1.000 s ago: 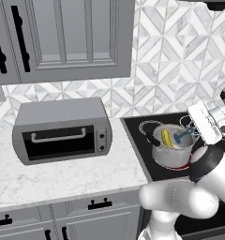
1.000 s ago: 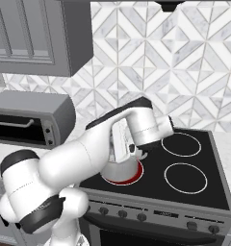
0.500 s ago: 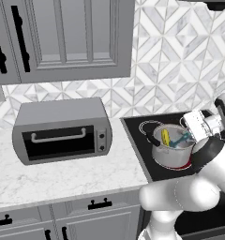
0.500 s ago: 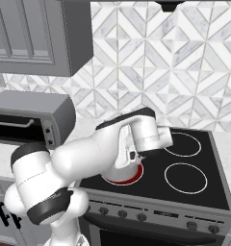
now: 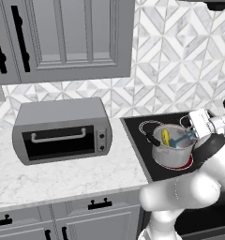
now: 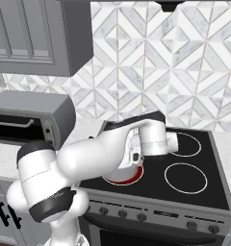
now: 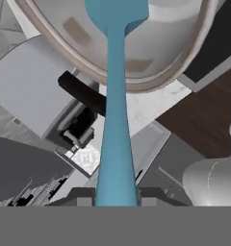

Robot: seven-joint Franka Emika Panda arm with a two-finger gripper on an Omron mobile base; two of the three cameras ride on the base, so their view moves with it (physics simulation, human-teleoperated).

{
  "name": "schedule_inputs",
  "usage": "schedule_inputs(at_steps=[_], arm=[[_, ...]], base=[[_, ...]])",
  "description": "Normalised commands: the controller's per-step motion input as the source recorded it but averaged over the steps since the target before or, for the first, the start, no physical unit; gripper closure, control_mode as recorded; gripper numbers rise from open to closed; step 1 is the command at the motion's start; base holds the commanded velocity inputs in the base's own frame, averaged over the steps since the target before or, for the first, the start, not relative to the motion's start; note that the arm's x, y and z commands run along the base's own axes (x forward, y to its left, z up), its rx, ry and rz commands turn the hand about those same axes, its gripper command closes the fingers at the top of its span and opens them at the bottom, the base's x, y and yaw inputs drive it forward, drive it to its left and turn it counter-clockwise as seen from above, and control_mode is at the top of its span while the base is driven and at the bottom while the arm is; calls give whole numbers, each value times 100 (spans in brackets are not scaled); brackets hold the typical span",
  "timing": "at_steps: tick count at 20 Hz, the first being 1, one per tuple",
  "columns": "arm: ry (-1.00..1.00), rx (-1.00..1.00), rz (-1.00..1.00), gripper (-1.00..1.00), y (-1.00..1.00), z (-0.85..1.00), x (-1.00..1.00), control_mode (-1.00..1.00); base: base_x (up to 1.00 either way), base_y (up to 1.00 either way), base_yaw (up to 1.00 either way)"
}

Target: Put the sweet potato and cucumber in the pot. Retrieve the spatula and lightly stir the vegetables in the pot.

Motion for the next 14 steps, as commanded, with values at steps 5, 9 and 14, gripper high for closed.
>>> schedule_inputs(at_steps=[5,9,14], arm=[[1,0,0,100,-8,-16,56,-100],[0,0,0,100,-1,-31,62,-100],[0,0,0,100,-9,-25,13,-100]], base=[[0,0,0],[0,0,0],[0,0,0]])
